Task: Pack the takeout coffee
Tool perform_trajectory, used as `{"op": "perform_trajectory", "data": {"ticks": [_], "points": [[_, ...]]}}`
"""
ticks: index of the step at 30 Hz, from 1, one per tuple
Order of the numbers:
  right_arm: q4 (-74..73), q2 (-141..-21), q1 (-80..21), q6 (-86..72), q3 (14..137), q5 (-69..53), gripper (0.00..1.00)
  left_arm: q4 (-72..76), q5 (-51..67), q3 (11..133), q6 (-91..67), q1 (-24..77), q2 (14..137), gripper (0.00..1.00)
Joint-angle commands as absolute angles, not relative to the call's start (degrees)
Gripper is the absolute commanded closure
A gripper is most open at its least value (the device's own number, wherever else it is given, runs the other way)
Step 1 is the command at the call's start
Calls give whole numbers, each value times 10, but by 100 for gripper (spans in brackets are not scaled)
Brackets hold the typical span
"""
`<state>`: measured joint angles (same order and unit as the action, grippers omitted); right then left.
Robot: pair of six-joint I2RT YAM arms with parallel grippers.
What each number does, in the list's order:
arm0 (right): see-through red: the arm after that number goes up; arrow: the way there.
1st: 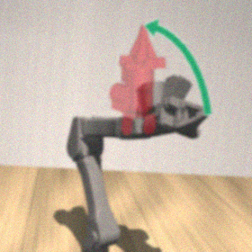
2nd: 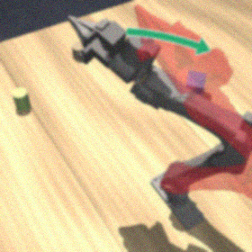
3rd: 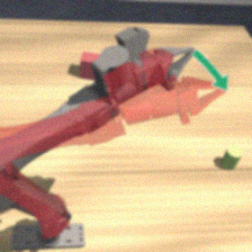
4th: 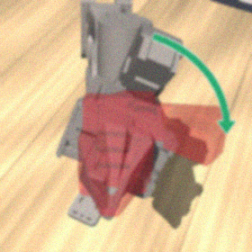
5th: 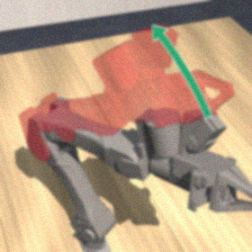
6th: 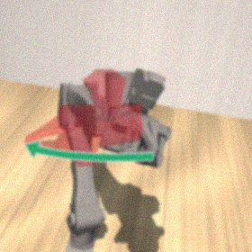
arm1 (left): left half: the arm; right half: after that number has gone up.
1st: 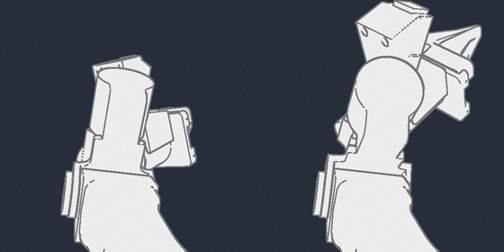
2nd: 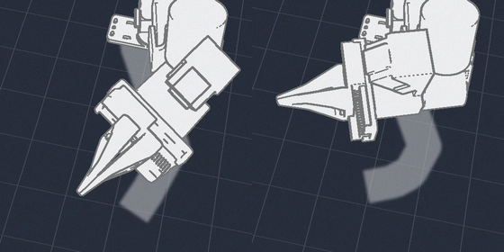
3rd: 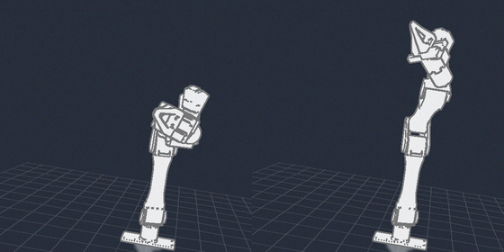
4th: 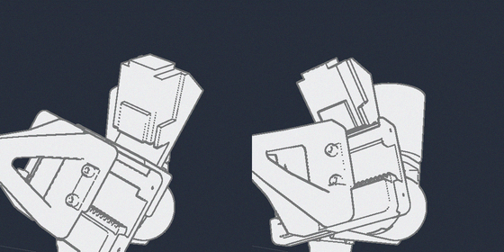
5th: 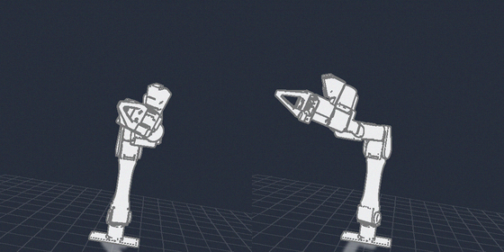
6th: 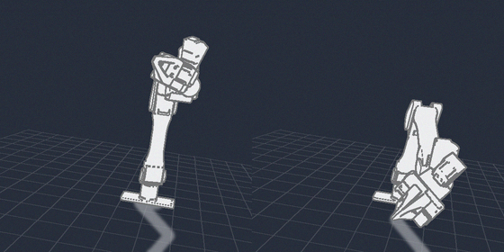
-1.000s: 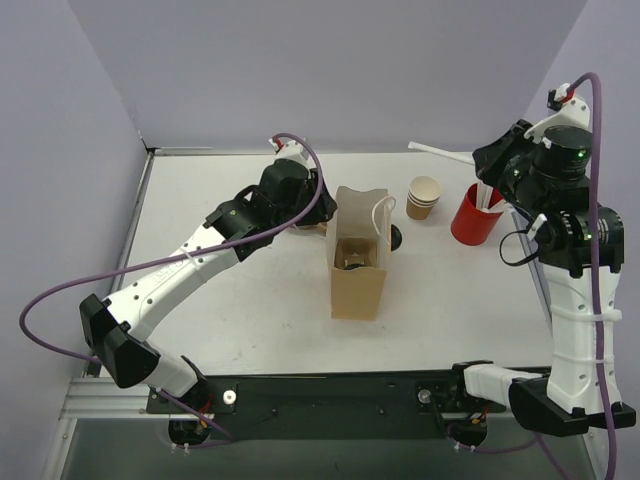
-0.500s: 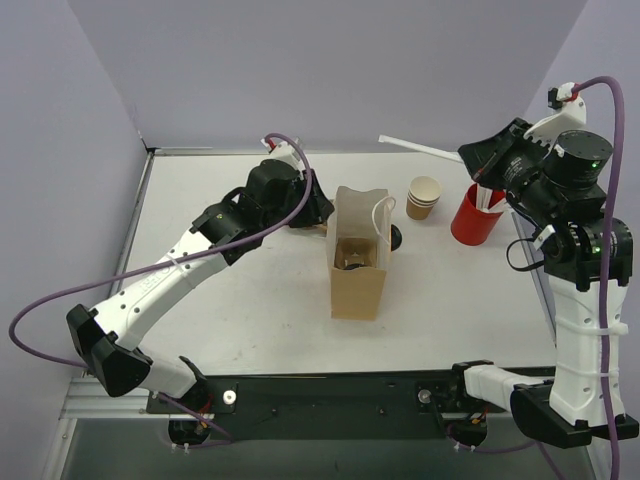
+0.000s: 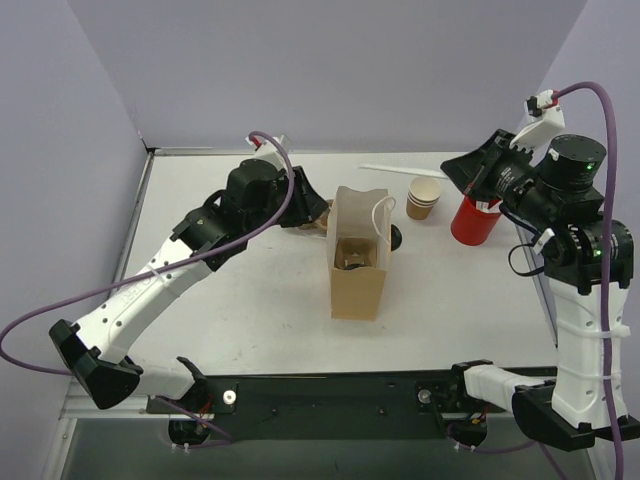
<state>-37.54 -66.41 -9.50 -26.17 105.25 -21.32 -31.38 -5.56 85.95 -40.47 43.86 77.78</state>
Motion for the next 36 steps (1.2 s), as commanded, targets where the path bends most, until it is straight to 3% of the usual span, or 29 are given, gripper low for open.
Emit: {"op": "perform_trajectory", "data": {"ticks": [1,17,29,36], "points": [[-407,-634,-104,-242,1049,-241,100,-269,-71,858,-415,429,731,52],[-513,-611,-155,-202,1036,-242,100,-276,-92,860,-409,413,709,52],[-585,-710,-387,-171,1089,31,100,-287,-101,851,-407,396,693,52],[-583,-754,-426,-171,1099,90,100,-291,-101,845,-408,389,687,51]]}}
